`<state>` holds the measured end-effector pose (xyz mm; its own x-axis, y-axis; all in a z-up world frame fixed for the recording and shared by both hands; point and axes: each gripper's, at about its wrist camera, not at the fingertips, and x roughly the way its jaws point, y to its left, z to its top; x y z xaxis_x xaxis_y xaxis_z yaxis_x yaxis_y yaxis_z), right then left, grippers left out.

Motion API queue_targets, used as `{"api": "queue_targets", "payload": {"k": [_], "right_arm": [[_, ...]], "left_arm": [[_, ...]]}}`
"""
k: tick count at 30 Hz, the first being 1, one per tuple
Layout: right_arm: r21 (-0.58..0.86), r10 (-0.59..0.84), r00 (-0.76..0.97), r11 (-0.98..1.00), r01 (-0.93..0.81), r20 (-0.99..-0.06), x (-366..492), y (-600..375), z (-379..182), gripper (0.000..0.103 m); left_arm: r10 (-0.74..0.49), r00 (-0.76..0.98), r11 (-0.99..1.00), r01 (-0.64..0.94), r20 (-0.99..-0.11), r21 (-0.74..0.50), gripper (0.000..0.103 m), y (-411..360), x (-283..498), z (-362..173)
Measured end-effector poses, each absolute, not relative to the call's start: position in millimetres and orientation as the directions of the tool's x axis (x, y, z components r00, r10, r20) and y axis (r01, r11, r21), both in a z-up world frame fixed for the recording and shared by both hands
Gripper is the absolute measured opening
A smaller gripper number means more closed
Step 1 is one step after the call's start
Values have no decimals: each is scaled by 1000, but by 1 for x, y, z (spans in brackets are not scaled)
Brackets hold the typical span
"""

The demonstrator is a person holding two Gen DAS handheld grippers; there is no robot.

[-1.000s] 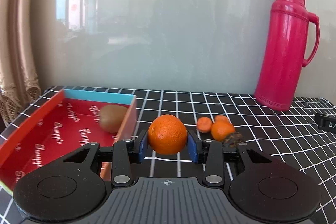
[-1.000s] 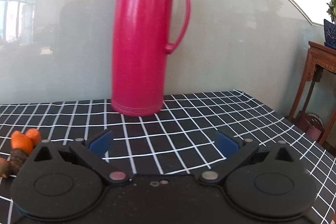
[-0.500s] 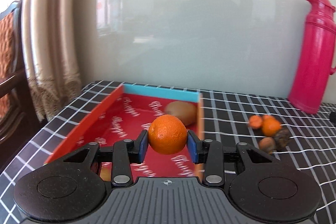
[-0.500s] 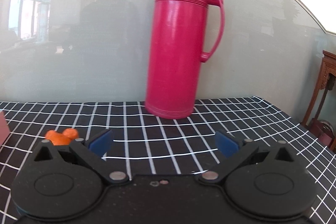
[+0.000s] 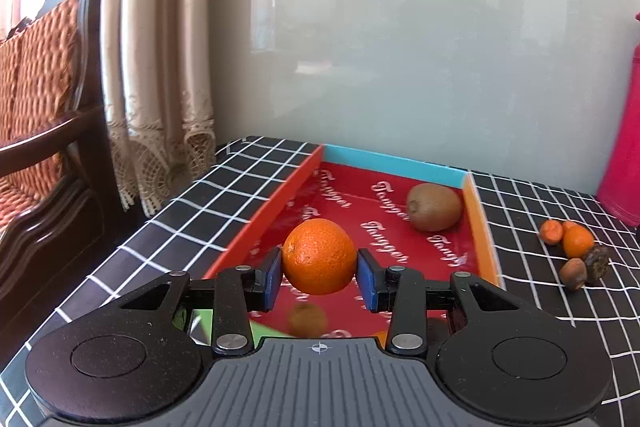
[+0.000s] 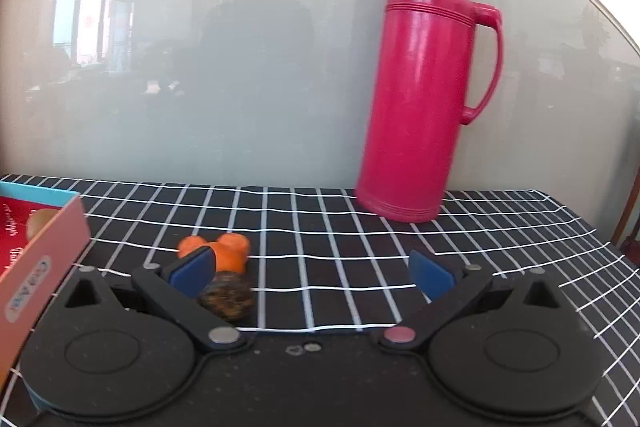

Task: Organize fruits
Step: 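Carry the mandarin with the left tool into the box and release, then move the right tool to another dark brown fruit and grasp it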

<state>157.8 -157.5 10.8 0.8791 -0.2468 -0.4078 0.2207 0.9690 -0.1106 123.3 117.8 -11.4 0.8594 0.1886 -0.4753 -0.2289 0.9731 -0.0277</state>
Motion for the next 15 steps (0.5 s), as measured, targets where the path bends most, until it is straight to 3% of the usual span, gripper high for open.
{"api": "queue_targets", "payload": {"k": [4, 7, 11, 13, 15], "right_arm": [[-105, -231, 880, 973, 205, -415, 157, -148, 10, 103], [-103, -221, 882, 975, 196, -415, 153, -145, 10, 103], [-102, -218, 888, 976, 192, -404, 147, -150, 14, 103], [-99, -218, 893, 976, 195, -394, 142, -157, 17, 103], [-85, -207, 897, 978, 188, -391, 139, -166, 19, 103]], "left_arm": [[206, 858, 969, -245, -471, -22, 42, 125, 118, -13], [220, 861, 968, -251, -459, -8, 63, 126, 113, -13], [222, 873, 968, -250, -434, -8, 78, 123, 107, -9], [241, 883, 965, -261, -403, 6, 95, 118, 102, -5], [252, 891, 964, -265, -378, 19, 97, 111, 95, -2]]}}
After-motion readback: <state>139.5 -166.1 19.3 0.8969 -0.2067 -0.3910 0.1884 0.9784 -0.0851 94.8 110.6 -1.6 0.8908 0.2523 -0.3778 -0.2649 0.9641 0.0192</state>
